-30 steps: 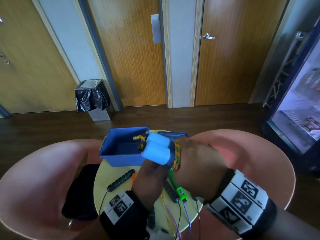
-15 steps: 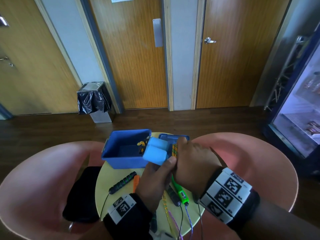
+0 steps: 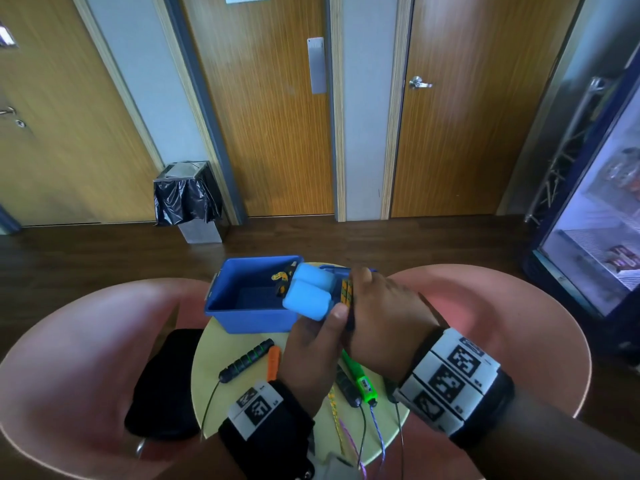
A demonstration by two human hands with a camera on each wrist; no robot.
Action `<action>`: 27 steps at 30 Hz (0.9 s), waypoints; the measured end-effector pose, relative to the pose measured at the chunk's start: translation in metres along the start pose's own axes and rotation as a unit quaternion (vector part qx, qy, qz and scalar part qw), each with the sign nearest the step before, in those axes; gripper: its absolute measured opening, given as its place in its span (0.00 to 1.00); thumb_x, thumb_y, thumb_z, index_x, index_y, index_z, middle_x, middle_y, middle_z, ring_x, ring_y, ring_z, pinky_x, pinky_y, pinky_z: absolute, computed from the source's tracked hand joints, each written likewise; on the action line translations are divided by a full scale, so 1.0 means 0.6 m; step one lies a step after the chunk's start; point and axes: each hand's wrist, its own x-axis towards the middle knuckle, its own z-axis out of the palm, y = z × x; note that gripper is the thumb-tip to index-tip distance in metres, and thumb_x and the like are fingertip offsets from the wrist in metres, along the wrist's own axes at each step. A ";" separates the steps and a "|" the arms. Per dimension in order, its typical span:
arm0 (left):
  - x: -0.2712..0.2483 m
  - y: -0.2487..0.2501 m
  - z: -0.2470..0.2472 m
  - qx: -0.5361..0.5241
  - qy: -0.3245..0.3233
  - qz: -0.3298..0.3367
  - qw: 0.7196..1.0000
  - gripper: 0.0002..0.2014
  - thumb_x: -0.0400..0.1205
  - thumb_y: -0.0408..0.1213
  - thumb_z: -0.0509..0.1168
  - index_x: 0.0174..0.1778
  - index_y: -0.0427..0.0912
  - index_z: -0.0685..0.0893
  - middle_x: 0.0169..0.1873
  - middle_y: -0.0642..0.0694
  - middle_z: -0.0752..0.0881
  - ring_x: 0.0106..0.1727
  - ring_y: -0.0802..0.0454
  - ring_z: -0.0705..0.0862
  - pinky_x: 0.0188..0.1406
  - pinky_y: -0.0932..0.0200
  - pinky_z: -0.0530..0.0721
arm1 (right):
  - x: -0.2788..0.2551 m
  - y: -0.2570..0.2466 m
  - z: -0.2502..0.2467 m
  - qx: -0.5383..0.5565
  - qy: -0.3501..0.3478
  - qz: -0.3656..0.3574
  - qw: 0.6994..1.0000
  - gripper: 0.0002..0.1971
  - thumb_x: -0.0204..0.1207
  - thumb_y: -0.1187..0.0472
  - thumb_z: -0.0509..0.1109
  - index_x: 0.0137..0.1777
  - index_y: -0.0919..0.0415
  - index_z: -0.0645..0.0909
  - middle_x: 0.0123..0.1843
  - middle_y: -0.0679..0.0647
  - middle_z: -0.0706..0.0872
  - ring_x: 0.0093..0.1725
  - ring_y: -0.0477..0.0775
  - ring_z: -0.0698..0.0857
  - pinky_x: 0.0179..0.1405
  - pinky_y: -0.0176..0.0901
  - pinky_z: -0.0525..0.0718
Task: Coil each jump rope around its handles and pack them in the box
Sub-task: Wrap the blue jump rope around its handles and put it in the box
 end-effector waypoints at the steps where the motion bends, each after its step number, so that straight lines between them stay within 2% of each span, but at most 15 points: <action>1: 0.000 0.000 -0.007 0.009 0.018 -0.006 1.000 0.19 0.74 0.60 0.64 0.33 0.47 0.84 0.25 0.52 0.80 0.29 0.55 0.77 0.34 0.55 0.73 | 0.000 0.000 0.002 0.012 -0.016 0.001 1.000 0.19 0.72 0.51 0.68 0.58 0.56 0.67 0.56 0.52 0.79 0.54 0.57 0.81 0.42 0.44 0.70; 5: -0.002 0.010 -0.023 0.053 0.049 -0.030 0.997 0.22 0.69 0.64 0.63 0.19 0.50 0.73 0.17 0.52 0.65 0.21 0.54 0.63 0.28 0.55 0.61 | -0.004 0.007 0.003 0.020 -0.050 -0.001 0.999 0.17 0.66 0.50 0.69 0.47 0.53 0.65 0.39 0.45 0.70 0.37 0.51 0.72 0.27 0.38 0.62; 8: -0.002 0.005 -0.025 0.079 0.009 -0.012 0.997 0.19 0.71 0.63 0.62 0.24 0.52 0.82 0.19 0.54 0.74 0.23 0.54 0.71 0.31 0.54 0.69 | -0.013 0.006 0.003 -0.012 -0.047 0.021 0.999 0.18 0.68 0.48 0.68 0.48 0.53 0.64 0.35 0.45 0.71 0.29 0.44 0.69 0.25 0.39 0.68; 11: -0.001 -0.001 -0.031 0.111 -0.017 0.028 0.993 0.14 0.79 0.58 0.61 0.35 0.58 0.88 0.28 0.57 0.85 0.34 0.57 0.83 0.41 0.52 0.76 | -0.016 0.002 0.002 -0.035 -0.041 0.025 0.998 0.17 0.67 0.47 0.66 0.48 0.52 0.64 0.37 0.46 0.77 0.31 0.50 0.76 0.32 0.43 0.80; 13: -0.003 -0.005 -0.038 0.120 -0.012 0.038 0.992 0.14 0.81 0.54 0.61 0.34 0.56 0.88 0.27 0.57 0.85 0.33 0.59 0.83 0.41 0.55 0.75 | -0.016 0.001 0.002 -0.040 -0.045 0.017 0.998 0.17 0.67 0.47 0.66 0.48 0.52 0.63 0.38 0.46 0.77 0.33 0.52 0.77 0.33 0.43 0.81; 15: -0.005 -0.001 -0.041 0.106 -0.014 0.032 0.994 0.16 0.78 0.57 0.63 0.34 0.53 0.88 0.28 0.54 0.86 0.34 0.56 0.84 0.40 0.54 0.77 | -0.015 0.001 0.003 -0.044 -0.046 0.012 0.998 0.18 0.67 0.47 0.66 0.49 0.51 0.63 0.39 0.46 0.77 0.33 0.52 0.77 0.33 0.42 0.79; 18: -0.005 0.007 -0.046 0.098 -0.062 0.005 0.993 0.15 0.82 0.56 0.64 0.38 0.53 0.90 0.34 0.55 0.90 0.40 0.59 0.87 0.44 0.57 0.82 | -0.017 0.005 0.005 -0.047 -0.048 0.010 0.998 0.18 0.67 0.46 0.66 0.49 0.51 0.61 0.39 0.46 0.77 0.34 0.52 0.76 0.34 0.42 0.79; 20: -0.006 0.013 -0.054 0.141 -0.107 0.007 0.984 0.17 0.86 0.49 0.65 0.31 0.51 0.85 0.27 0.60 0.85 0.33 0.66 0.82 0.39 0.63 0.79 | -0.017 0.010 0.002 -0.034 -0.057 0.011 0.998 0.18 0.66 0.44 0.65 0.49 0.50 0.61 0.38 0.45 0.76 0.33 0.52 0.75 0.35 0.43 0.79; 21: -0.006 0.016 -0.061 0.163 -0.131 0.009 0.978 0.15 0.85 0.48 0.67 0.32 0.51 0.81 0.26 0.59 0.81 0.31 0.63 0.79 0.38 0.60 0.79 | -0.015 0.013 0.000 -0.020 -0.062 0.014 0.998 0.18 0.66 0.44 0.65 0.48 0.49 0.62 0.37 0.44 0.77 0.33 0.51 0.76 0.35 0.43 0.80; 22: -0.005 0.017 -0.067 0.181 -0.149 0.009 0.972 0.14 0.82 0.50 0.69 0.35 0.47 0.79 0.27 0.53 0.78 0.32 0.58 0.77 0.38 0.52 0.80 | -0.015 0.016 -0.002 -0.006 -0.065 0.018 0.998 0.17 0.66 0.44 0.65 0.48 0.48 0.63 0.35 0.44 0.77 0.32 0.50 0.77 0.35 0.43 0.79; 23: -0.001 0.009 -0.075 0.187 -0.154 0.015 0.970 0.13 0.79 0.50 0.68 0.39 0.43 0.80 0.30 0.46 0.78 0.35 0.55 0.76 0.39 0.51 0.76 | -0.014 0.018 -0.003 0.009 -0.065 0.018 0.998 0.16 0.66 0.44 0.65 0.47 0.48 0.63 0.34 0.44 0.77 0.32 0.49 0.77 0.33 0.42 0.78; 24: 0.002 0.004 -0.079 0.183 -0.147 0.027 0.972 0.08 0.80 0.47 0.65 0.43 0.46 0.84 0.32 0.45 0.80 0.36 0.56 0.77 0.40 0.54 0.77 | -0.015 0.017 -0.004 0.025 -0.061 0.016 0.998 0.15 0.66 0.44 0.64 0.46 0.47 0.63 0.33 0.44 0.76 0.31 0.49 0.77 0.32 0.42 0.75; 25: 0.006 -0.004 -0.080 0.182 -0.126 0.040 0.974 0.07 0.82 0.43 0.62 0.47 0.53 0.87 0.33 0.50 0.84 0.37 0.58 0.80 0.40 0.56 0.78 | -0.015 0.014 -0.004 0.036 -0.054 0.011 0.998 0.15 0.65 0.43 0.62 0.45 0.47 0.63 0.32 0.44 0.75 0.31 0.50 0.78 0.32 0.42 0.74; 26: 0.006 -0.011 -0.078 0.179 -0.105 0.045 0.977 0.10 0.84 0.43 0.60 0.48 0.57 0.88 0.35 0.53 0.87 0.38 0.56 0.83 0.41 0.53 0.82 | -0.015 0.011 -0.004 0.042 -0.044 0.008 0.998 0.15 0.64 0.41 0.59 0.45 0.47 0.63 0.32 0.44 0.75 0.32 0.52 0.79 0.33 0.42 0.73; 27: 0.002 -0.017 -0.073 0.183 -0.095 0.048 0.977 0.11 0.86 0.46 0.60 0.50 0.56 0.88 0.37 0.50 0.89 0.41 0.50 0.87 0.45 0.46 0.85 | -0.013 0.010 -0.005 0.044 -0.029 0.002 0.999 0.17 0.62 0.38 0.56 0.46 0.46 0.64 0.32 0.44 0.75 0.34 0.54 0.80 0.34 0.42 0.74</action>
